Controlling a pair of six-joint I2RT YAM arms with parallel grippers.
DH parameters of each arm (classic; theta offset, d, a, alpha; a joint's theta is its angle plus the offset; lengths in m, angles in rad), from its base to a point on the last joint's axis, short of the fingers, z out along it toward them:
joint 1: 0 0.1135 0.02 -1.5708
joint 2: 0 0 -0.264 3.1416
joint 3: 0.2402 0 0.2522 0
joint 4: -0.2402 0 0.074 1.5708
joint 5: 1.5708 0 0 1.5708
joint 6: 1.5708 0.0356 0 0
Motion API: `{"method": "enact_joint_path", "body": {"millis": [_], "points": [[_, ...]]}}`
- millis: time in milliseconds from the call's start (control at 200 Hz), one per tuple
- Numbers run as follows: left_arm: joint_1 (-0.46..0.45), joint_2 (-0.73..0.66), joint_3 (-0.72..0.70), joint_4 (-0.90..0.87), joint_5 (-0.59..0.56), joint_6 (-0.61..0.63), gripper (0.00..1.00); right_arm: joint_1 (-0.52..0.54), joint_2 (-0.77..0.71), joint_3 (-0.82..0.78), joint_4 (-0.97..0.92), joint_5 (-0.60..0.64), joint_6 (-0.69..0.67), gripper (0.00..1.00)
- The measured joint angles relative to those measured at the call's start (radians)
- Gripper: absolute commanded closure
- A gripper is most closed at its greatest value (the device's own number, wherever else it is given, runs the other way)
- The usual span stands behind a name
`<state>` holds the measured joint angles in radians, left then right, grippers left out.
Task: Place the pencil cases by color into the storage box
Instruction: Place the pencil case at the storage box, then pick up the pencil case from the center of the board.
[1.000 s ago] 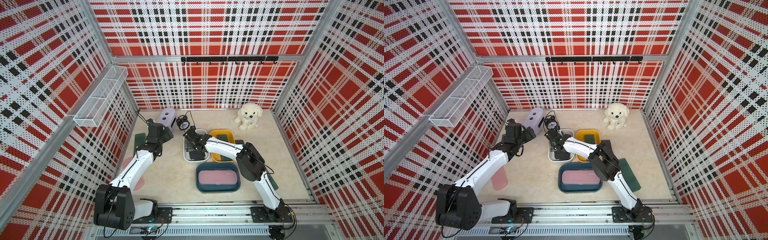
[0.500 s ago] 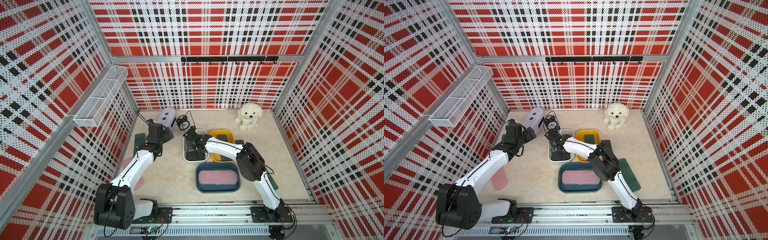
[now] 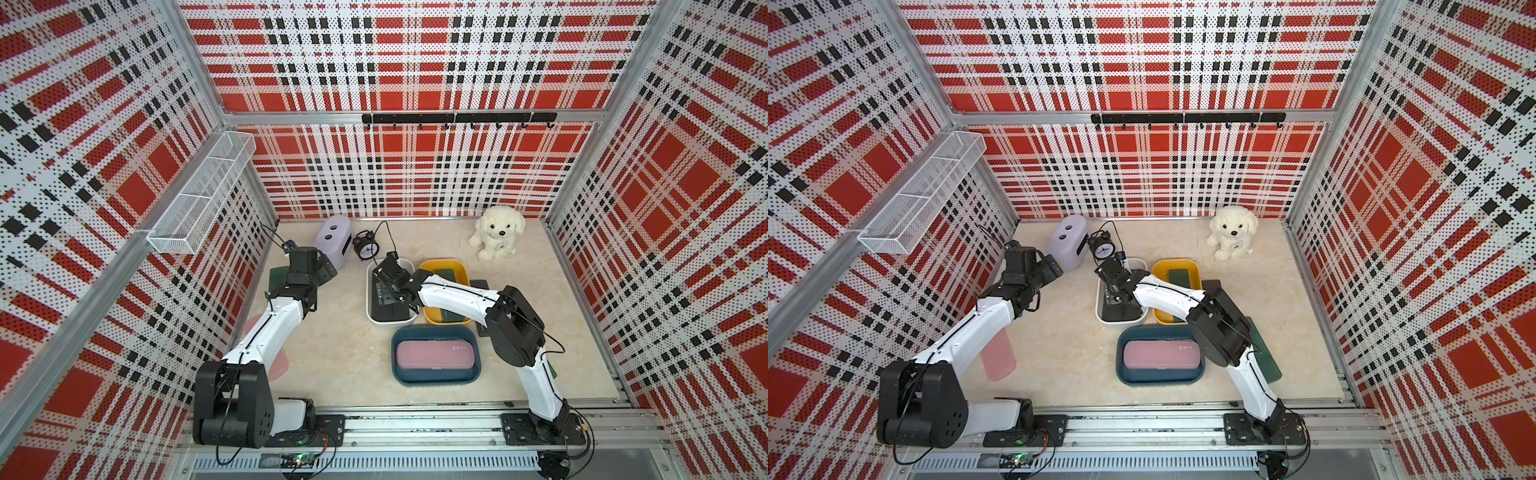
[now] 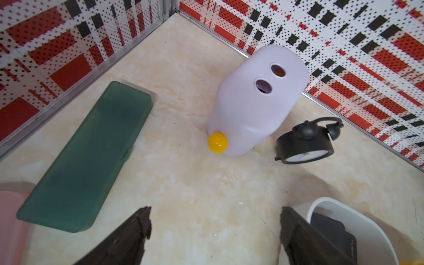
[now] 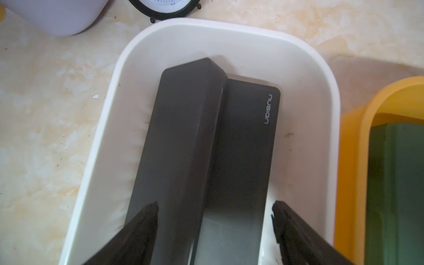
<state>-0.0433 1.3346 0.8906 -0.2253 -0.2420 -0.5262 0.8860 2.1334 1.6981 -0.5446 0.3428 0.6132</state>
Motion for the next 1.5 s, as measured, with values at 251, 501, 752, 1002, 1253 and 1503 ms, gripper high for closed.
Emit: {"method": "enact_joint_path", "body": {"millis": [251,501,752,1002,1253,1503], "points": [[0.058,0.053,0.014,-0.023,-0.018,0.005,0.08,-0.031,-0.087,-0.071,0.046,-0.035,-0.083,0.14],[0.153,0.115,0.077,-0.037,-0.019,0.042,0.05,-0.085,-0.200,-0.197,0.121,-0.105,-0.152,0.11],[0.246,0.201,0.133,-0.052,0.001,0.082,0.04,-0.140,-0.282,-0.304,0.182,-0.173,-0.212,0.09],[0.306,0.319,0.204,-0.128,0.007,0.158,0.03,-0.190,-0.333,-0.373,0.215,-0.218,-0.251,0.08],[0.346,0.436,0.307,-0.210,0.011,0.265,0.03,-0.214,-0.344,-0.382,0.229,-0.236,-0.261,0.07],[0.360,0.516,0.362,-0.247,0.049,0.335,0.03,-0.216,-0.344,-0.382,0.228,-0.238,-0.260,0.06]]}}
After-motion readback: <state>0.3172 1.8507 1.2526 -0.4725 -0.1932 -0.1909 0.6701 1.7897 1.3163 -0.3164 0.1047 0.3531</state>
